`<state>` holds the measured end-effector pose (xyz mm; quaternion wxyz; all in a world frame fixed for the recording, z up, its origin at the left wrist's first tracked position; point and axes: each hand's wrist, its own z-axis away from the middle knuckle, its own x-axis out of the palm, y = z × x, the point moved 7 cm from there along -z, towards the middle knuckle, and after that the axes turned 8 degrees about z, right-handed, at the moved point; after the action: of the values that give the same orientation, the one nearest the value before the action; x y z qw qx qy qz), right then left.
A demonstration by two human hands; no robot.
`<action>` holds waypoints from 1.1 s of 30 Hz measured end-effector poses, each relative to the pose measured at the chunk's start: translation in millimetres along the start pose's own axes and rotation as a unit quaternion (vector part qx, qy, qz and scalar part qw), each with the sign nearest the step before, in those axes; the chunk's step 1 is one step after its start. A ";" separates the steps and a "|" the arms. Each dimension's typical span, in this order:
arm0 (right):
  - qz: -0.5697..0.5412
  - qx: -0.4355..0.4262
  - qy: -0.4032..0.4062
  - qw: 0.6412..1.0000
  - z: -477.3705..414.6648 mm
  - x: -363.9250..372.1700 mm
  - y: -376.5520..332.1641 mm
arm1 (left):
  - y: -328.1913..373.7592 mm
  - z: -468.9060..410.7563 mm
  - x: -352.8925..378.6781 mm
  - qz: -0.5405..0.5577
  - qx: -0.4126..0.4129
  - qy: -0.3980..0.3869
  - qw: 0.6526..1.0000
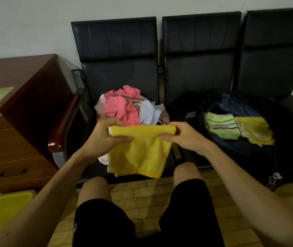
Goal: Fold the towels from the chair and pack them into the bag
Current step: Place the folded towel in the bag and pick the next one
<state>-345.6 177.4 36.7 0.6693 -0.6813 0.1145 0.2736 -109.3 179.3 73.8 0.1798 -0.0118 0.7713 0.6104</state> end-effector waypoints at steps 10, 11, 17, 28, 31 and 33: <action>-0.325 0.062 -0.057 0.942 54.6 40.8 16.4 | -16.6 0.0 21.8 0.358 -0.190 -0.021 0.914; -0.343 0.053 -0.050 0.937 56.0 34.9 13.2 | -22.1 0.9 29.6 0.408 -0.220 -0.026 0.886; -0.395 0.049 0.010 0.917 66.3 5.5 12.7 | -57.2 12.3 92.9 0.509 -0.282 -0.074 0.810; -0.189 0.245 0.127 0.943 105.6 -56.7 154.9 | -72.8 -8.2 209.5 0.390 -0.346 -0.162 0.838; -0.144 0.231 0.150 0.950 109.8 -74.7 176.9 | -68.8 -28.6 245.8 0.356 -0.349 -0.171 0.850; -0.086 0.213 0.174 0.958 108.0 -90.7 189.1 | -65.6 -46.9 269.7 0.348 -0.349 -0.176 0.852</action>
<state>-542.8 248.9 -71.3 0.7895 -0.5672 0.2263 0.0615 -358.2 172.5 -57.4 0.0721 0.3030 0.4165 0.8541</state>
